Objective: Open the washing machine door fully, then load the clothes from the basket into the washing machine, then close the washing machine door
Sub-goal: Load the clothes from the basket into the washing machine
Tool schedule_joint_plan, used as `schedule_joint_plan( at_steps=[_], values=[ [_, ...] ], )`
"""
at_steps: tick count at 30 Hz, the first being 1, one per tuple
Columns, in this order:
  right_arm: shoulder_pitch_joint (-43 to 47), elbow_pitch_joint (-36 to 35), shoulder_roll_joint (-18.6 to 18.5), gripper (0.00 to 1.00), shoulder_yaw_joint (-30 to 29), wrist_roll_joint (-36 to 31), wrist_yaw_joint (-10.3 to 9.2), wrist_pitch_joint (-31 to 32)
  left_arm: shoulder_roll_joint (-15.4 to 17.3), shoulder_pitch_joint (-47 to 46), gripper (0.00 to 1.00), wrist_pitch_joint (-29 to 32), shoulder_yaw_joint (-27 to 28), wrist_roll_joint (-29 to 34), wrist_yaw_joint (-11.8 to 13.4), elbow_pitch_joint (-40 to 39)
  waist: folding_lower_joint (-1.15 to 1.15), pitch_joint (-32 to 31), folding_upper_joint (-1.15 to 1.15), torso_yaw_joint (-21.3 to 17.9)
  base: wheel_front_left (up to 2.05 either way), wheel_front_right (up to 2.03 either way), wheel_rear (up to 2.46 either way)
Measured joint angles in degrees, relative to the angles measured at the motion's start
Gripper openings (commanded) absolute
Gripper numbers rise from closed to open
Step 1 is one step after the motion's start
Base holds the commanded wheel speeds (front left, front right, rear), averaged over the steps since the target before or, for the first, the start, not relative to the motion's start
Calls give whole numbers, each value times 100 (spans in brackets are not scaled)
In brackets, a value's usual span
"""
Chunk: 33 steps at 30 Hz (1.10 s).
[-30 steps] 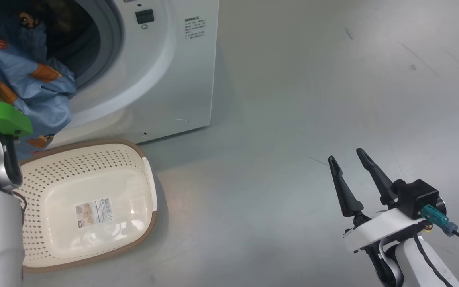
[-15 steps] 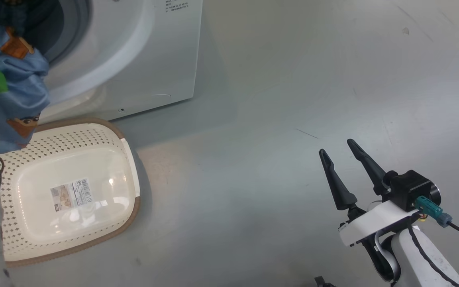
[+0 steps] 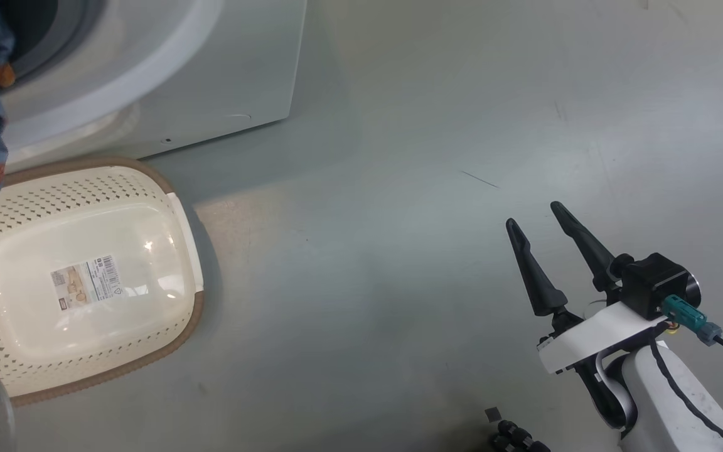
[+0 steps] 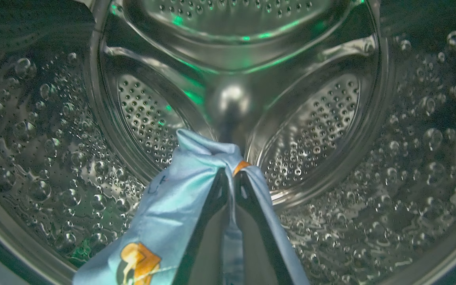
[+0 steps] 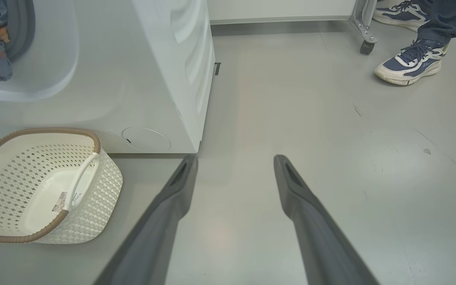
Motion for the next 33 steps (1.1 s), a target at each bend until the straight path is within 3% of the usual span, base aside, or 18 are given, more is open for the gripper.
schedule_joint_plan(
  at_steps=[6, 7, 8, 9, 10, 12, 13, 33],
  values=[
    [-95, 0, -38, 100, 0, 2, 0, 0, 31, -172, 0, -215, 37, 53, 60, 341, 0, 132, 0, 36, 0, 0, 0],
    [-99, 2, -37, 100, 2, 2, 0, 0, 26, -165, 28, -191, 29, 53, 64, 464, 0, 137, 0, 40, 0, 0, 0],
    [-99, 7, -36, 100, 4, 2, 0, 0, 26, -160, 38, -162, 1, 55, 64, 593, -1, 140, 0, 43, 0, 0, 0],
    [-99, 16, -35, 100, 5, 2, 0, 0, 23, -154, 40, -135, -2, 55, 64, 720, 0, 141, 0, 44, 0, 0, 0],
    [-100, 26, -31, 100, 9, 3, 0, 0, 15, -145, 48, -108, -5, 54, 64, 847, 0, 139, 0, 46, 0, 0, 0],
    [-100, 62, -18, 100, 9, 4, 0, 0, -8, -108, 88, -96, -18, 56, 66, 1024, 0, 125, 0, 53, 0, 0, 0],
    [-100, 88, -12, 100, 7, 4, 0, 0, -22, -98, 100, -94, -30, 64, 79, 1143, 0, 108, 0, 59, 0, 0, 0],
    [-101, 250, -41, 100, -103, 31, 0, 0, -604, 356, 100, -231, -297, 209, 130, 2237, -1, -612, 0, 461, 0, 0, 0]
  ],
)
